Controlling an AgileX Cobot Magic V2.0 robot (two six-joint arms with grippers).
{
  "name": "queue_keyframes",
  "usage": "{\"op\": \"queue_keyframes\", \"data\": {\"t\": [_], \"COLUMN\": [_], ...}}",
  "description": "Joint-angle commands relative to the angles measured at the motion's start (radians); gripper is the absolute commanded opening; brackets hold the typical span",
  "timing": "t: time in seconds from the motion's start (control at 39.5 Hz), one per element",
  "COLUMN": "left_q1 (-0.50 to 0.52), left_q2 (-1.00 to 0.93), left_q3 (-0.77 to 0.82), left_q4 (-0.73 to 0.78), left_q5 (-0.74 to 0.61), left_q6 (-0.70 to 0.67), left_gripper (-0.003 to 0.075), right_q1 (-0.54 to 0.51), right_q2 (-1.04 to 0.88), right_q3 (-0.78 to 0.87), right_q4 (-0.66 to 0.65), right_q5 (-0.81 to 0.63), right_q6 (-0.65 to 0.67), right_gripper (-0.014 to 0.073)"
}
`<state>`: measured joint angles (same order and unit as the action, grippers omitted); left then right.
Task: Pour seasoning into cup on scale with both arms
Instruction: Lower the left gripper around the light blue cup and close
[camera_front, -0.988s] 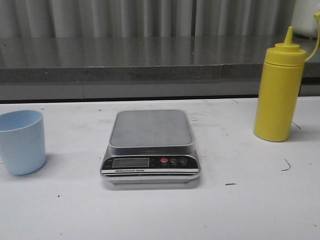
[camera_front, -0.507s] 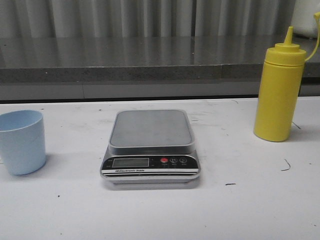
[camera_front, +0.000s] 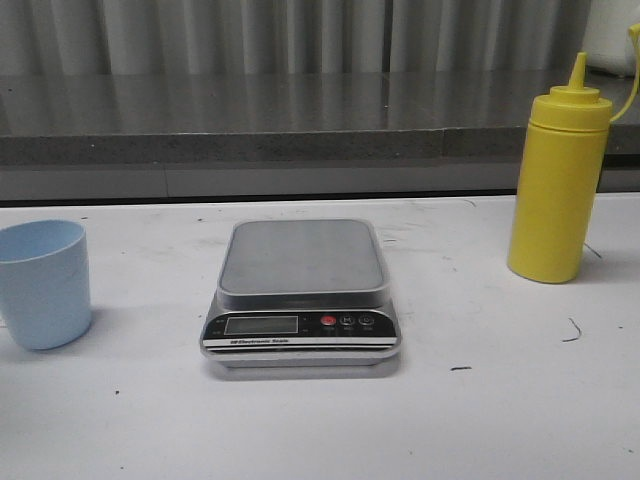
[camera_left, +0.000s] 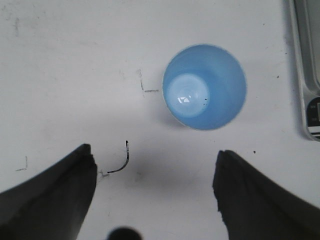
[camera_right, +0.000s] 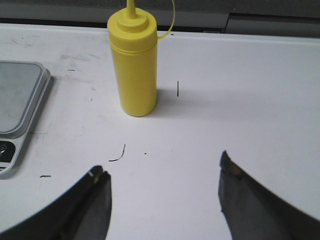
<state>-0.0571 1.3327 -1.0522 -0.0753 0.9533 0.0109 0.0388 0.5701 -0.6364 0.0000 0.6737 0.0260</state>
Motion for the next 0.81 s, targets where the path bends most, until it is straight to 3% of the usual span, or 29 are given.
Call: {"op": "queue_keyframes", "data": {"t": [0.0,0.48,0.58,0.79], "left_q1": [-0.007,-0.007,-0.011,-0.013], "left_q2": [0.071,0.416,0.434,0.436], "left_q3": [-0.068,-0.174,-0.174,-0.176], "left_q4": [-0.015,-0.061,-0.074,-0.074], "left_q5": [-0.04,-0.099,-0.097,-0.097], "left_q6": [0.002,0.002,0.002,0.002], "left_gripper": [0.0437,0.0396,0.0321,0.0083], "right_q1": [0.001,0.001,0.001,0.001], "right_q2": [0.01,0.01,0.01,0.01], "right_q3": [-0.027,-0.027,-0.027,-0.027], "right_q4": [-0.016,-0.016,-0.016,-0.016], "right_q5": [-0.065,-0.065,-0.065,-0.064], "right_q6": [-0.007,-0.007,-0.007,-0.007], "right_gripper": [0.0487,0.0487,0.0487,0.0487]}}
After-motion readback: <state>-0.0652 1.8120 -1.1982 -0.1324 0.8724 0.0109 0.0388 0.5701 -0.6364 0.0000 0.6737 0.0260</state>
